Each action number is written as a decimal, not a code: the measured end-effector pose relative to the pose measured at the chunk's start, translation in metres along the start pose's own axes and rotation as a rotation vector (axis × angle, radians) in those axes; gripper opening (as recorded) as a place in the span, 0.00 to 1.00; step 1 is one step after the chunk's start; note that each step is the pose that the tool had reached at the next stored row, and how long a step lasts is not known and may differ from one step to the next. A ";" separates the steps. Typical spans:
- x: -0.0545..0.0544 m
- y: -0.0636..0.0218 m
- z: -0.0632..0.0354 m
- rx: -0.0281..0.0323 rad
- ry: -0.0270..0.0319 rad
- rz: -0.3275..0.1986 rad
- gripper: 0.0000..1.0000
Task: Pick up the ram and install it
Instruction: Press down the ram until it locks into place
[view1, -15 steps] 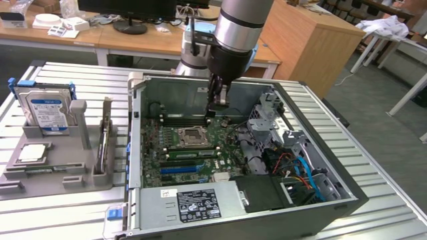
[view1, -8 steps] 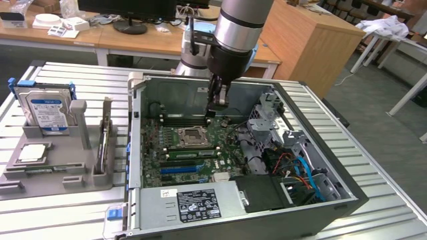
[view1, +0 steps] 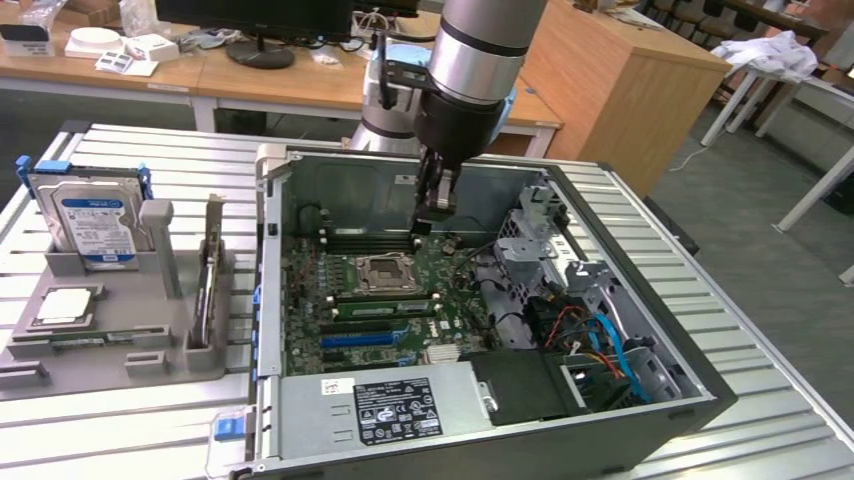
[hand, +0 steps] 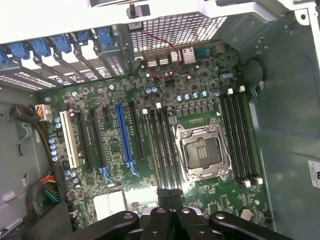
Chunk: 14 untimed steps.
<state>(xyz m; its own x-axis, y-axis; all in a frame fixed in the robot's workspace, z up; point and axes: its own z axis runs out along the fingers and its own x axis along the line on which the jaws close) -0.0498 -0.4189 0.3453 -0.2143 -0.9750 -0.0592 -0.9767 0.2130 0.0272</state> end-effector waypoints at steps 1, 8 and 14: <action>0.000 0.0000 0.0000 0.0002 -0.0001 0.003 0.11; 0.000 0.0000 0.0000 0.0012 -0.0006 0.021 0.11; 0.000 0.0000 0.0000 0.0023 -0.0010 0.040 0.11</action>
<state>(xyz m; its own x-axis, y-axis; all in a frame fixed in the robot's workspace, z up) -0.0498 -0.4189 0.3454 -0.2528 -0.9657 -0.0591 -0.9675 0.2516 0.0273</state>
